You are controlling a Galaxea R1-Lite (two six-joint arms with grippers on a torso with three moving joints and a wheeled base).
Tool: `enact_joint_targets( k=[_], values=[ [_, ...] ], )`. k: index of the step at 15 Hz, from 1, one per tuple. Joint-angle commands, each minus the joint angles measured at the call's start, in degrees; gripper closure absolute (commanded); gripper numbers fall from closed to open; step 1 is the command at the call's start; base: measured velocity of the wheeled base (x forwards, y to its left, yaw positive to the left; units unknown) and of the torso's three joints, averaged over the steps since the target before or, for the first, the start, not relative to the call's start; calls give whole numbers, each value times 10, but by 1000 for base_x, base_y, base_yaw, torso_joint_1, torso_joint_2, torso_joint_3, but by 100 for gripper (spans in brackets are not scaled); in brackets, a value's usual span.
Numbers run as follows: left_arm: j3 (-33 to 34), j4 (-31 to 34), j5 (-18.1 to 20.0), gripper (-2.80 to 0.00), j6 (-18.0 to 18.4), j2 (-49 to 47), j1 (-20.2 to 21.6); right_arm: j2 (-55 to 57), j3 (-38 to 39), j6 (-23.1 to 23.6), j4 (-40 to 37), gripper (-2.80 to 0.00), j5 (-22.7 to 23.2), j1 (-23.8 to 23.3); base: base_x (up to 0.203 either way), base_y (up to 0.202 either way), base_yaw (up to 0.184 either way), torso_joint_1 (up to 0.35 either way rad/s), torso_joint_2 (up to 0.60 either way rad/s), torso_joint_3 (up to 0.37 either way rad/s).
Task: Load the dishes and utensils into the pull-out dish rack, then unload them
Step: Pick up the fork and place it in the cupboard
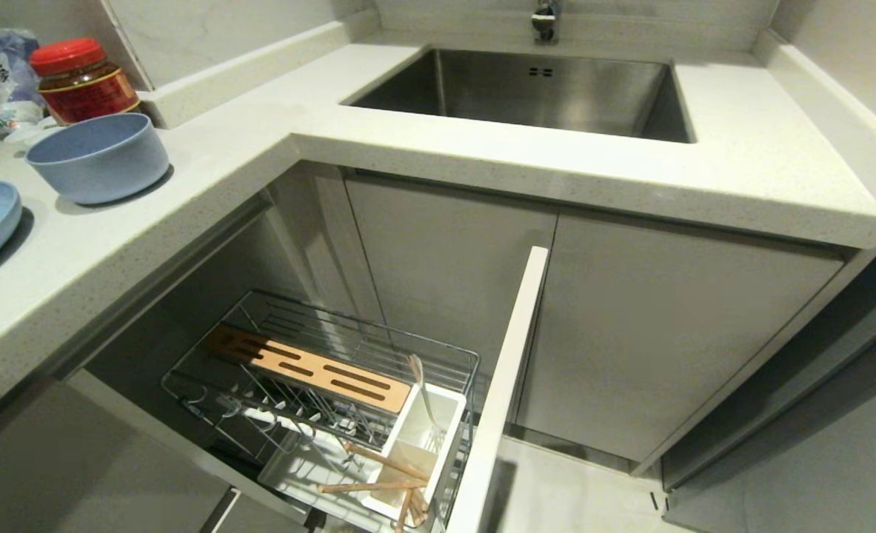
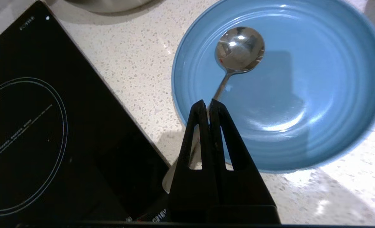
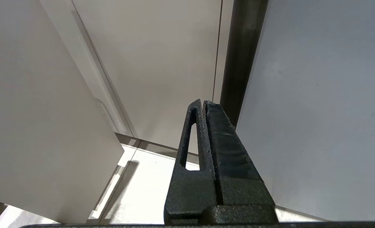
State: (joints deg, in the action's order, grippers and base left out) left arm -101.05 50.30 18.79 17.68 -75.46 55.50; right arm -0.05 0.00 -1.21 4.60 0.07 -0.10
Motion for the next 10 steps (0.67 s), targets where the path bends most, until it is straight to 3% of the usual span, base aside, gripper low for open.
enact_joint_targets(
  k=[1,2,3,5,10],
  values=[
    [2,9,0,0,20,-22,1,0,15,0,1,0,0,0,0,0,0,0,0,0],
    [2,18,-1,0,34,-27,3,0,15,0,1,0,0,0,0,0,0,0,0,0],
    [2,26,-2,-280,45,-29,7,0,15,0,1,0,0,0,0,0,0,0,0,0],
    [2,42,-4,-280,64,-38,9,0,15,0,1,0,0,0,0,0,0,0,0,0],
    [1,46,-2,-280,67,-53,7,0,15,0,1,0,0,0,0,0,0,0,0,0]
  ],
)
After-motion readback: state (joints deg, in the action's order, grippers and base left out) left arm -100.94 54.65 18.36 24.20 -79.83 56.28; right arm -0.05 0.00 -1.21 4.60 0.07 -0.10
